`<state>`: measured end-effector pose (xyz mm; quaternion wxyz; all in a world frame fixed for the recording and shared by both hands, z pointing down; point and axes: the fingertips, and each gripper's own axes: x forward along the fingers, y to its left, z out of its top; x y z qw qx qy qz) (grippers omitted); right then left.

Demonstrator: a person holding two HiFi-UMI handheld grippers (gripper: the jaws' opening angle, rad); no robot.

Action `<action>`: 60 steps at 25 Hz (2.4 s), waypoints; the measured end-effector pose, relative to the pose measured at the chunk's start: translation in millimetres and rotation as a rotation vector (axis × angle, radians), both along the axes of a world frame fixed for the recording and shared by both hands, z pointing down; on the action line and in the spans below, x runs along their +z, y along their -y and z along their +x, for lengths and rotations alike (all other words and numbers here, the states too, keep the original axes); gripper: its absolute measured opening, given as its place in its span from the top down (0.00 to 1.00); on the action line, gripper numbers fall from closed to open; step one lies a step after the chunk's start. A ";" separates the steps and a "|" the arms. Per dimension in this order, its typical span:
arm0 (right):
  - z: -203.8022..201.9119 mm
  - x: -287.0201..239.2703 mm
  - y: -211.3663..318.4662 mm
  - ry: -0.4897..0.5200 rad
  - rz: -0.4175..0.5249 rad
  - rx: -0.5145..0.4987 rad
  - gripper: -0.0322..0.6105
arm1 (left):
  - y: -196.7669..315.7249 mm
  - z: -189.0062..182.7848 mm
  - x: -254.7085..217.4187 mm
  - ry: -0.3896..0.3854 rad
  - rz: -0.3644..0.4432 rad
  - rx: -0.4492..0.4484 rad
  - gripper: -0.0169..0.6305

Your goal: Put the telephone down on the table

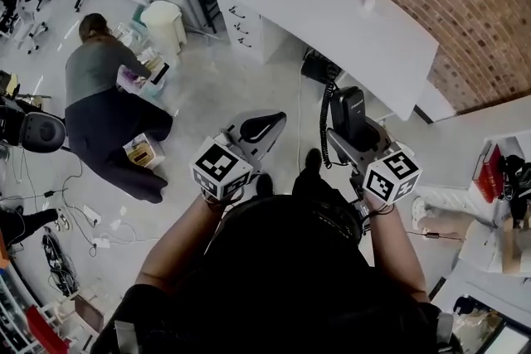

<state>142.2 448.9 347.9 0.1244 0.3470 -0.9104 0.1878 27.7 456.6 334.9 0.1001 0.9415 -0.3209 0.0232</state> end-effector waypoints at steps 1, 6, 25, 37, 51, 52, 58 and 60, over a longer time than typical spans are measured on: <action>-0.7 0.7 8.0 0.003 0.000 -0.003 0.53 | 6.0 -0.2 1.6 0.004 -0.002 -0.002 0.96; 3.2 2.5 54.2 0.023 0.007 -0.026 0.53 | 46.8 6.3 8.0 0.009 -0.005 -0.030 0.96; 55.4 3.3 254.1 0.071 -0.005 -0.219 0.53 | 220.0 70.3 4.6 0.052 0.000 -0.204 0.96; 53.6 13.0 316.2 0.058 -0.031 -0.271 0.53 | 281.8 70.7 10.3 0.047 -0.026 -0.257 0.96; -4.6 11.3 379.1 0.033 -0.033 -0.174 0.53 | 352.6 7.1 8.4 0.024 -0.011 -0.147 0.96; -11.8 10.3 383.8 0.029 -0.032 -0.166 0.53 | 358.6 -2.6 6.2 0.022 -0.008 -0.140 0.96; -61.2 1.1 407.2 0.016 -0.015 -0.116 0.53 | 384.9 -62.8 -8.5 0.009 0.019 -0.112 0.96; -77.5 -0.7 412.7 0.014 -0.010 -0.103 0.53 | 391.4 -79.7 -10.2 0.004 0.021 -0.102 0.96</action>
